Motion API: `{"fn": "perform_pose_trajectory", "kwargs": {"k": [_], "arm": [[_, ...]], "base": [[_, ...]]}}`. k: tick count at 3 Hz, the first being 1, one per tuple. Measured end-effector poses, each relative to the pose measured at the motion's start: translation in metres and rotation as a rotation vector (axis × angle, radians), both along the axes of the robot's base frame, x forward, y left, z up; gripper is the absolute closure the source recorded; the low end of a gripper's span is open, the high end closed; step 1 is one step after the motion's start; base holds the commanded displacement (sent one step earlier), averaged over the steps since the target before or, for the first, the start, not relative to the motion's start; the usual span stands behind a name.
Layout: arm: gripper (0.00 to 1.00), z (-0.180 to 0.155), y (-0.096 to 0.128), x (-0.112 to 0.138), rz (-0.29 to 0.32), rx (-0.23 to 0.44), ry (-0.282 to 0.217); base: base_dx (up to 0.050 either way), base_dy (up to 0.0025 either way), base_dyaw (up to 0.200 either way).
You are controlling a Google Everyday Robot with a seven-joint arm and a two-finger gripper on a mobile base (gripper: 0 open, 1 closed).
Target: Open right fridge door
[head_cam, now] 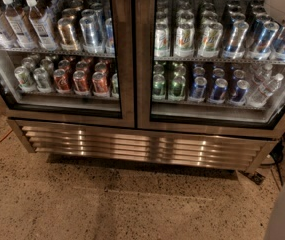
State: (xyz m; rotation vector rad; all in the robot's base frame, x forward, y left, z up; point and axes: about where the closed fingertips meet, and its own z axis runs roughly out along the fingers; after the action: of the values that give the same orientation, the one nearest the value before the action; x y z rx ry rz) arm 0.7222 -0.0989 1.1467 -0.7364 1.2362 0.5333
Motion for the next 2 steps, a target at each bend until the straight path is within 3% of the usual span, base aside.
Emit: {"fn": "perform_pose_trajectory", "kwargs": {"k": [2], "arm": [[0.25, -0.0057, 0.0123, 0.0101, 0.067, -0.036, -0.018]], "base": [[0.0, 0.0, 0.0]]}}
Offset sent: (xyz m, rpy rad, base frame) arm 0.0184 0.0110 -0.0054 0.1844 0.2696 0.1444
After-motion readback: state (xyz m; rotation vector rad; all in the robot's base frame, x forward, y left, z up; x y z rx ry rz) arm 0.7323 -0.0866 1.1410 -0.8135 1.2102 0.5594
